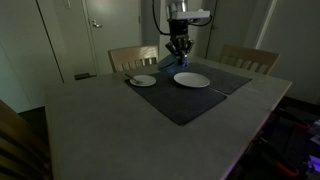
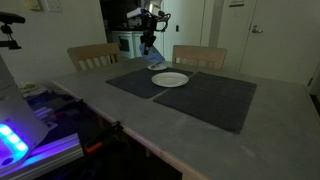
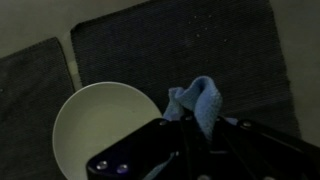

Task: Use the blue towel to wipe the white plate on the right

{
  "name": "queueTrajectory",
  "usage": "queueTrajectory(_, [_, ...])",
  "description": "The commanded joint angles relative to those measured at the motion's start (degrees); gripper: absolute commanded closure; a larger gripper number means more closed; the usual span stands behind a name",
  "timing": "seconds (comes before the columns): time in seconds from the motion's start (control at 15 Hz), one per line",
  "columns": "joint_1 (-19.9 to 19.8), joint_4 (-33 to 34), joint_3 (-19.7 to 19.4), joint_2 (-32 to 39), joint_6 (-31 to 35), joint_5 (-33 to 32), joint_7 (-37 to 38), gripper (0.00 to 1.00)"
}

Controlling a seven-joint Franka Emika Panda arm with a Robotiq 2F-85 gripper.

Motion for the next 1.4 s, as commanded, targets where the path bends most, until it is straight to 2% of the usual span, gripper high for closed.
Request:
queueTrajectory(0.0, [1.25, 0.89, 2.52, 0.45, -0.79, 2.46, -3.45, 0.98])
queueTrajectory(0.27, [2.81, -1.35, 4.29, 0.68, 1.17, 4.61, -4.1, 0.98])
queueTrajectory(0.6, [4.24, -7.54, 4.27, 1.37, 11.21, 5.36, -3.08, 0.98])
queueTrajectory(0.93, [4.97, -10.82, 4.16, 3.92, 19.67, 4.65, -3.38, 0.98])
queueTrajectory(1.2, [4.8, -10.98, 4.38, 4.74, 21.3, 5.09, -4.14, 0.98])
queueTrajectory(1.27, [4.71, -10.82, 4.35, 4.44, 20.87, 5.04, -4.32, 0.71])
queueTrajectory(1.33, [4.75, -10.71, 4.07, 3.96, 20.62, 4.59, -4.33, 0.67])
